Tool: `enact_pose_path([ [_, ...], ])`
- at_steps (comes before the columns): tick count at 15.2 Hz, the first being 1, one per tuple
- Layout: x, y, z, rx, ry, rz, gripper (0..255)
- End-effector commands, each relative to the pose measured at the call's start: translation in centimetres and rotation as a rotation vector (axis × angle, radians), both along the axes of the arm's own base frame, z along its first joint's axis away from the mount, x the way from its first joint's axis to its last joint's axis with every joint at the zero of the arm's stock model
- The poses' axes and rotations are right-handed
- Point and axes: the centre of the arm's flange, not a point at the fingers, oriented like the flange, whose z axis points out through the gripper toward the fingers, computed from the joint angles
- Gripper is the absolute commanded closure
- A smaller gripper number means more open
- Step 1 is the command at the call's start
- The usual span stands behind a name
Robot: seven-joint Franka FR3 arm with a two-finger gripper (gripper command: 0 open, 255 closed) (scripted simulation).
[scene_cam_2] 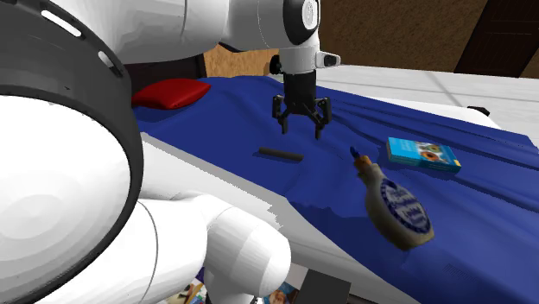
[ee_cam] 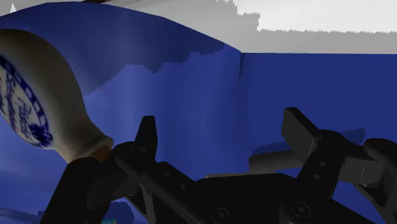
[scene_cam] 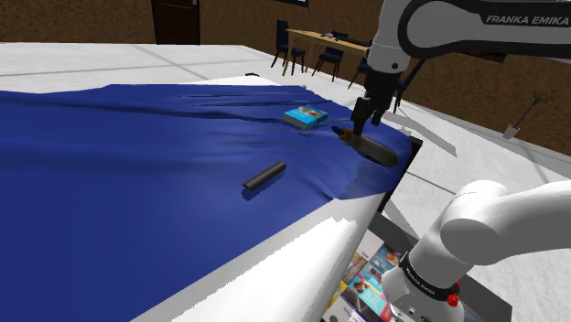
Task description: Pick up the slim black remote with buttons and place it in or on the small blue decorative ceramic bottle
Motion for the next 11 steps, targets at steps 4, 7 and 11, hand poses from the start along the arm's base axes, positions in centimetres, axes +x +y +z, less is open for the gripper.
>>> enact_pose_path([
  [4, 0.5, 3.2, -2.4, -0.012, -0.033, -0.157, 0],
  [7, 1.6, 6.2, -4.9, -0.024, -0.066, -0.314, 0],
  [11, 3.9, 9.8, -8.1, -0.04, -0.11, -0.523, 0],
])
